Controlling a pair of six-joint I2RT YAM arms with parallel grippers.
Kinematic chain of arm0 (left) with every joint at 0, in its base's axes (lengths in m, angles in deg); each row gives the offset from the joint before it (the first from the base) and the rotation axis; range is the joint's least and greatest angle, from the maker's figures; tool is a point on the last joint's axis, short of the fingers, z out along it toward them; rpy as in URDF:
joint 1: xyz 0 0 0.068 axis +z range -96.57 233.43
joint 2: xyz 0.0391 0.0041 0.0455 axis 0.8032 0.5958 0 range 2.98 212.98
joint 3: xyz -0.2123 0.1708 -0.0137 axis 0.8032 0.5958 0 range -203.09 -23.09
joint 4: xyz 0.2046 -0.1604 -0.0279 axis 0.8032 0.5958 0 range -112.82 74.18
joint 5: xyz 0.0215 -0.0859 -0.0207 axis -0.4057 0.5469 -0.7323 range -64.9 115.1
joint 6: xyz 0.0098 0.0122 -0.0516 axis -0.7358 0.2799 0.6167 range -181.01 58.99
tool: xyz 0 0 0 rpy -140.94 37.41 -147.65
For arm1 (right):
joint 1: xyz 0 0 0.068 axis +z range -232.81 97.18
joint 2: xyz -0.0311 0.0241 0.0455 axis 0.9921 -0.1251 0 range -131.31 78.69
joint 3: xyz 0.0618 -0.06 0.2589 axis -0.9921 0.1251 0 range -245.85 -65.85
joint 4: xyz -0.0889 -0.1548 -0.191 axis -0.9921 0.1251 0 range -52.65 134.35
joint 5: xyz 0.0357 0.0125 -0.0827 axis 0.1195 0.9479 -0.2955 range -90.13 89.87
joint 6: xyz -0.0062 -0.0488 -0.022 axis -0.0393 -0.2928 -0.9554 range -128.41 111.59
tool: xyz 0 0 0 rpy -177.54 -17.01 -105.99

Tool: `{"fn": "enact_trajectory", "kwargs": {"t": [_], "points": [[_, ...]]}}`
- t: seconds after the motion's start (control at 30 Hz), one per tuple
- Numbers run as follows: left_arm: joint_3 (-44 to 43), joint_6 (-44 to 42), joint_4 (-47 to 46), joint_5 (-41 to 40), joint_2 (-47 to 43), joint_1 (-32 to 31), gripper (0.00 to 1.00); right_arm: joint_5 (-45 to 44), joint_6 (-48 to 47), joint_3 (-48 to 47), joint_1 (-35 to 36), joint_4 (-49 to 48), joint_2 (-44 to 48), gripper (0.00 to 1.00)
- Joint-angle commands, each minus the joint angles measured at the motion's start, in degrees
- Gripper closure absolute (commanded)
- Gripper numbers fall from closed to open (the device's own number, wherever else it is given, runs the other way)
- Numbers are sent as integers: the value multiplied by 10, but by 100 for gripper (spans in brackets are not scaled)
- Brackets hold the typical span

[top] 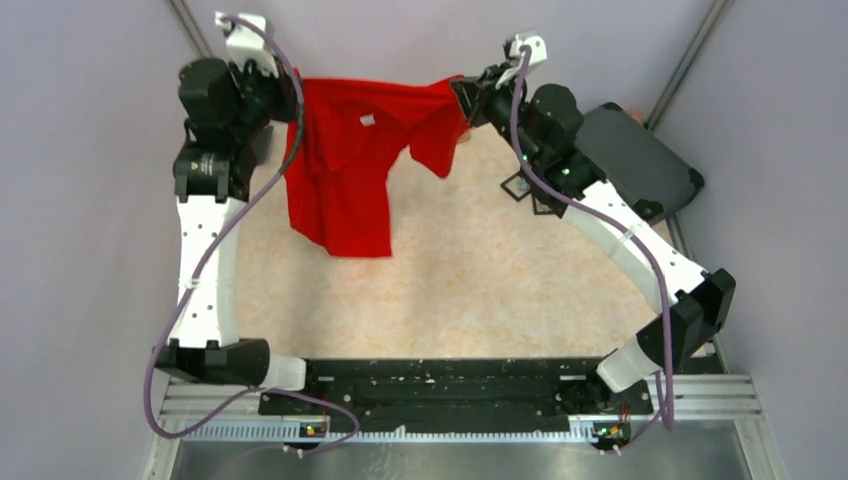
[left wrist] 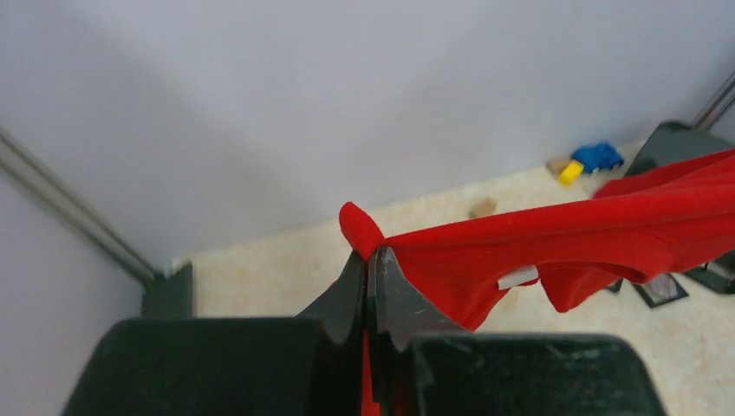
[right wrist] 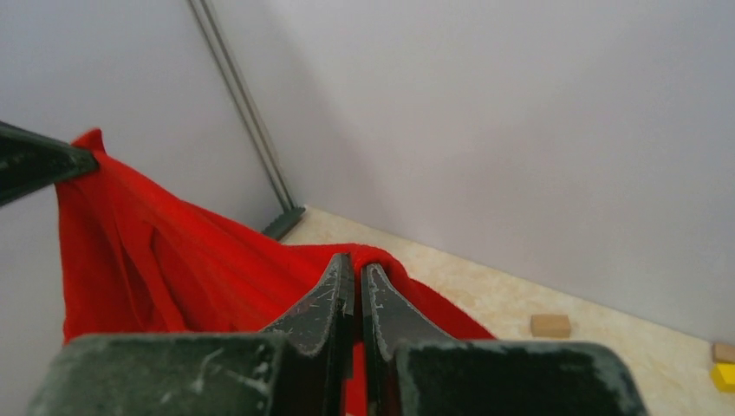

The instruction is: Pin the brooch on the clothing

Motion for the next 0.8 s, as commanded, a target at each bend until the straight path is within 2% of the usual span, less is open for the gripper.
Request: {"fn": "enact_trajectory", "kwargs": {"t": [0.0, 0.1, 0.17, 0.23, 0.27, 0.37, 0.4, 0.43, 0.5, 0.57, 0.67, 0.77], "points": [[-160, -42, -16, 54, 24, 13, 100, 42, 10, -97, -18, -73, 11, 100], [-159, -45, 2, 84, 13, 13, 100, 43, 16, -48, -18, -69, 38, 100], [-81, -25, 16, 114, -20, 12, 100, 35, 33, 16, -18, -62, 67, 100], [44, 16, 21, 140, -87, 13, 99, 37, 67, 94, -18, -41, 100, 100], [113, 56, 11, 145, -125, 12, 88, 44, 91, 134, -18, -24, 116, 100], [346, 180, -59, 166, -234, 12, 36, 52, 154, 271, -16, -2, 163, 100], [415, 219, -76, 164, -266, 12, 22, 44, 169, 316, -15, -1, 176, 100], [474, 254, -86, 156, -295, 12, 15, 30, 180, 356, -15, -4, 186, 100], [561, 292, -81, 113, -333, 12, 12, 1, 187, 418, -16, -15, 194, 100], [616, 296, -52, 56, -344, 12, 11, -12, 174, 441, -16, -16, 180, 100], [650, 305, -11, 3, -333, 13, 11, -16, 156, 435, -16, -5, 149, 100], [687, 338, -34, -24, -336, 13, 11, 2, 152, 428, -16, -11, 135, 100]]}}
